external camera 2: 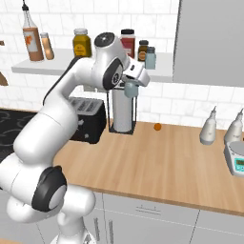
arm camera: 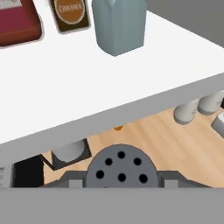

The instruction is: Put the shaker and condiment bottle from the counter next to their counterparts in the cabinet.

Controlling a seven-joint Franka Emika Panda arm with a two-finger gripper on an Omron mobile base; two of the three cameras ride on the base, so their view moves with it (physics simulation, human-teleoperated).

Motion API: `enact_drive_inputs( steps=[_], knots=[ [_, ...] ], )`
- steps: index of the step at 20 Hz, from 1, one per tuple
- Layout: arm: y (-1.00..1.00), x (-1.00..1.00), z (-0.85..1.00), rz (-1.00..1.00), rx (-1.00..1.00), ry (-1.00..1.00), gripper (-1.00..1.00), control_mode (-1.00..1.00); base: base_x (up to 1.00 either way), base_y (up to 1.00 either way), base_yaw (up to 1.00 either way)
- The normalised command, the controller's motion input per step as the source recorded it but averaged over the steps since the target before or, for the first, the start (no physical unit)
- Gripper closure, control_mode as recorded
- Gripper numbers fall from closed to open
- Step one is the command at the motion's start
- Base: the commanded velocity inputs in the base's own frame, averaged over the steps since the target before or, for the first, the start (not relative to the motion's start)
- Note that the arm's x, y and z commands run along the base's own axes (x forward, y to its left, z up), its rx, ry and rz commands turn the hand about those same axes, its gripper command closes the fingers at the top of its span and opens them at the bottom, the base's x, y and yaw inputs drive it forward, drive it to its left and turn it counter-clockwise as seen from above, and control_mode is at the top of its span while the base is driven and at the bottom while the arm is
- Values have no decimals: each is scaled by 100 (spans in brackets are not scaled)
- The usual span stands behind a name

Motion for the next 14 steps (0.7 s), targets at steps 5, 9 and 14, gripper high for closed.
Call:
enact_drive_inputs(
  steps=[5,9,14],
  knots=[
    [-4,0,39,9,-2,0,100,-100,0,0,0],
    [-5,0,41,9,-2,0,100,-100,0,0,0],
    [-7,0,46,8,-3,0,100,-100,0,0,0]
  ],
)
